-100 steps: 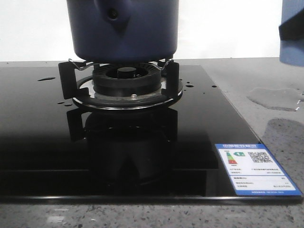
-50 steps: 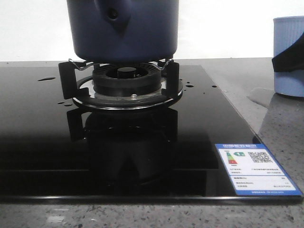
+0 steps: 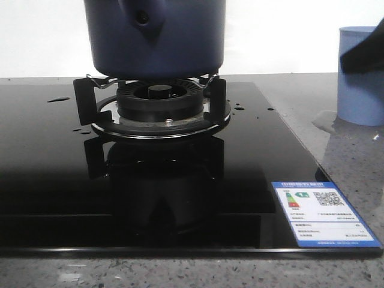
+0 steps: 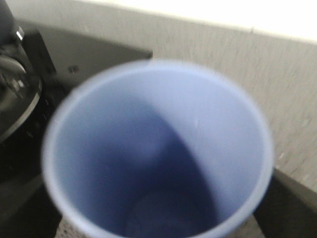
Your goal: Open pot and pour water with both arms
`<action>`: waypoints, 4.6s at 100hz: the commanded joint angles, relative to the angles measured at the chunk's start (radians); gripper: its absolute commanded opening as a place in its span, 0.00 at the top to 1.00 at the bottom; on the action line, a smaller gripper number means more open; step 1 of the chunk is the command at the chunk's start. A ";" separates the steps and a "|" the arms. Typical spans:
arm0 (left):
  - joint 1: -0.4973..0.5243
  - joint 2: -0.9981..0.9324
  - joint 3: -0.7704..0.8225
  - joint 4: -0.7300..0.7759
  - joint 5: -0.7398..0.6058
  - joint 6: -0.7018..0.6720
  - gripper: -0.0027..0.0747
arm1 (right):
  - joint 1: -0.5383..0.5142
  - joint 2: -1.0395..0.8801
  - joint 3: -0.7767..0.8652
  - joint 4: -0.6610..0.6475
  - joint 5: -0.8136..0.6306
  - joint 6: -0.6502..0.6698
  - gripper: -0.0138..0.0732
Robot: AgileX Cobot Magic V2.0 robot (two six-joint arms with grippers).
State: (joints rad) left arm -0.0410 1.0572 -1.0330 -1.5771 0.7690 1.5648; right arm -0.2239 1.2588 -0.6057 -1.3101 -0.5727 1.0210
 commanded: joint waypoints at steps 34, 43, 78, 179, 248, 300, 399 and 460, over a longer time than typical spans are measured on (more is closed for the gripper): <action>-0.159 0.065 -0.033 -0.196 -0.019 0.239 0.60 | -0.006 -0.335 -0.021 0.021 0.005 0.177 0.10; -0.178 0.119 -0.048 -0.272 -0.019 0.266 0.60 | -0.006 -0.381 -0.021 0.021 -0.061 0.235 0.11; -0.191 0.360 -0.144 -0.284 0.095 0.293 0.60 | 0.024 -0.482 -0.021 -0.042 -0.228 0.244 0.92; -0.231 0.576 -0.255 -0.268 0.120 0.385 0.41 | 0.024 -0.484 -0.021 -0.076 -0.255 0.244 0.92; 0.013 0.120 -0.097 -0.110 0.140 -0.063 0.93 | 0.049 -0.534 -0.021 -0.292 -0.287 0.396 0.92; -0.008 -0.448 0.482 -0.055 -0.254 -0.062 0.99 | 0.182 -0.846 0.064 -0.524 -0.215 0.752 0.89; -0.015 -0.739 0.685 -0.057 -0.263 -0.062 0.99 | 0.182 -1.205 0.190 -0.545 -0.156 0.762 0.89; -0.015 -0.739 0.687 0.826 -0.390 -0.762 0.99 | 0.182 -1.205 0.190 -0.545 -0.156 0.762 0.89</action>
State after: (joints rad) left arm -0.0480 0.3109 -0.3230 -1.0249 0.3942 1.0972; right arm -0.0416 0.0389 -0.3967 -1.8328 -0.7773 1.7821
